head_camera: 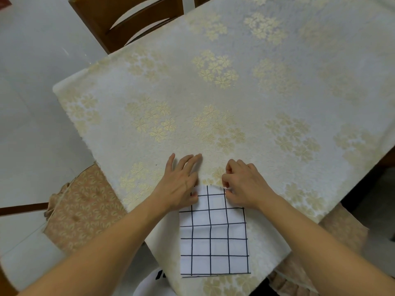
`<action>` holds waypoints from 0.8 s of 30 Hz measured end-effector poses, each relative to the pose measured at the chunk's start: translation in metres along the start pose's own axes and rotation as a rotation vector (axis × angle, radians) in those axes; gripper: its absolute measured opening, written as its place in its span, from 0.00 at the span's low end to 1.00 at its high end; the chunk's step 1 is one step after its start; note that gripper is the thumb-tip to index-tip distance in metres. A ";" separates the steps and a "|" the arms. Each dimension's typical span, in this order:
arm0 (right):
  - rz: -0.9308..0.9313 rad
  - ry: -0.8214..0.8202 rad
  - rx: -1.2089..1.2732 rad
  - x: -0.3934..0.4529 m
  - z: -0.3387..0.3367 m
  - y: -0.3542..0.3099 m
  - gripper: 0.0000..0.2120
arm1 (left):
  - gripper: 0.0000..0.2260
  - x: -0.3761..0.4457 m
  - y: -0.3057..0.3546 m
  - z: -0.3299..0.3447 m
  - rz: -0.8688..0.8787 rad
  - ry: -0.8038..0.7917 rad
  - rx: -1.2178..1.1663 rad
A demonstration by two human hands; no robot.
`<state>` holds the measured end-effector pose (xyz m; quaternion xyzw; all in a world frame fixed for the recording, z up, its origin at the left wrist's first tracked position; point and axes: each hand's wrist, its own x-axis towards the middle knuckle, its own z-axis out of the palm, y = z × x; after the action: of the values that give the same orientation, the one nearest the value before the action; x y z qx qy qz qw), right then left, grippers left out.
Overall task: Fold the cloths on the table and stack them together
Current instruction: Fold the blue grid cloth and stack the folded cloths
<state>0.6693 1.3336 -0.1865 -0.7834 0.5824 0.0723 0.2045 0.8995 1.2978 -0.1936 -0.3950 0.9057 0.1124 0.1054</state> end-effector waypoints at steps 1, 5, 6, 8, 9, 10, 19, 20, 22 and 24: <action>-0.005 0.022 0.020 -0.001 0.001 0.001 0.04 | 0.14 0.002 0.000 0.000 0.004 -0.009 -0.005; -0.004 0.061 0.043 -0.004 -0.001 0.004 0.04 | 0.12 0.008 0.001 -0.009 0.007 -0.060 -0.029; -0.002 0.063 0.045 -0.005 -0.003 0.005 0.04 | 0.10 0.009 0.000 -0.011 0.010 -0.064 -0.027; -0.011 0.061 0.040 -0.007 -0.006 0.006 0.05 | 0.09 0.011 -0.002 -0.013 0.013 -0.065 -0.017; -0.014 0.054 0.035 -0.007 -0.008 0.006 0.05 | 0.10 0.011 -0.004 -0.013 0.015 -0.067 -0.015; -0.016 0.044 0.029 -0.008 -0.010 0.006 0.05 | 0.10 0.012 -0.005 -0.014 0.020 -0.066 -0.015; 0.019 0.094 0.065 -0.012 -0.009 0.006 0.04 | 0.11 0.010 -0.002 -0.011 0.036 -0.065 -0.102; 0.020 0.101 0.066 -0.013 -0.008 0.007 0.04 | 0.11 0.010 -0.001 -0.011 0.034 -0.078 -0.108; 0.029 0.116 0.067 -0.016 -0.008 0.008 0.04 | 0.09 0.011 -0.001 -0.013 0.027 -0.091 -0.122; 0.044 0.133 0.067 -0.019 -0.008 0.009 0.03 | 0.08 0.012 -0.002 -0.016 0.022 -0.080 -0.127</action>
<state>0.6538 1.3453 -0.1747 -0.7664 0.6137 0.0053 0.1898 0.8913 1.2842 -0.1819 -0.3860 0.8961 0.1863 0.1153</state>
